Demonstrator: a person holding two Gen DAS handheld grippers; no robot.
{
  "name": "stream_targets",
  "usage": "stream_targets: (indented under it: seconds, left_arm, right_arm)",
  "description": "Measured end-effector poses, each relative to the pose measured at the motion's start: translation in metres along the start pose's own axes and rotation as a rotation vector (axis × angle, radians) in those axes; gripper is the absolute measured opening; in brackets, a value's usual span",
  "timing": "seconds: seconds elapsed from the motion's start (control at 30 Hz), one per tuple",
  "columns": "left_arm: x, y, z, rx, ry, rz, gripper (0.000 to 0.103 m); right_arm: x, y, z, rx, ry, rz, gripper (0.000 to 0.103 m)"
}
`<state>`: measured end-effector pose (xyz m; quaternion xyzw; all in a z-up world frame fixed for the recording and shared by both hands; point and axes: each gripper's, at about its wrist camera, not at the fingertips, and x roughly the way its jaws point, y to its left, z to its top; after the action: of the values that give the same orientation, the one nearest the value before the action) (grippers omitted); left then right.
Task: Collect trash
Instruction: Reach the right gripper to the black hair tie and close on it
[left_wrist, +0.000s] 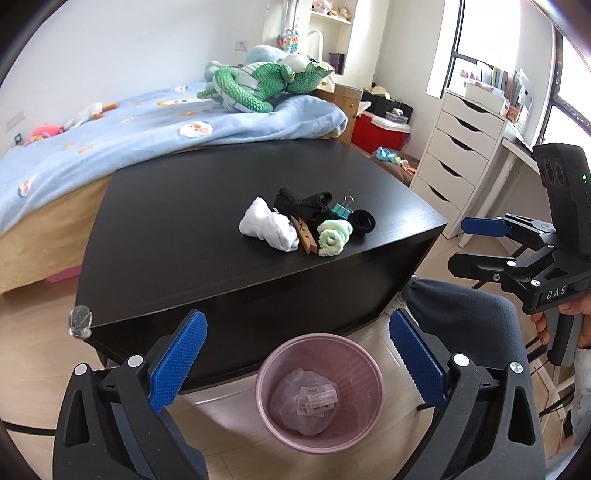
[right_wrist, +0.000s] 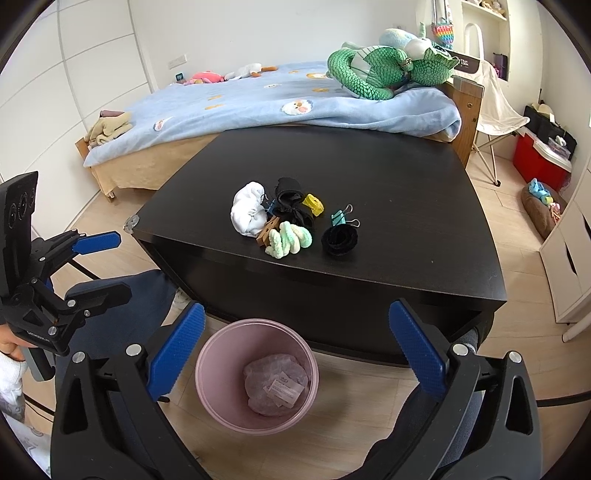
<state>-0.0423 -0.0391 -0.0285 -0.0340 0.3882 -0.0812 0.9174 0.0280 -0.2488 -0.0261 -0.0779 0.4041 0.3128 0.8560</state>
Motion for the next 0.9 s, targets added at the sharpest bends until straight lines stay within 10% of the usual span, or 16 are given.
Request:
stream_targets:
  seconds: [0.9]
  left_arm:
    - [0.016, 0.015, 0.028, 0.013, -0.022, 0.055, 0.095]
  right_arm:
    - [0.099, -0.041, 0.059, -0.173, 0.163, -0.059, 0.098]
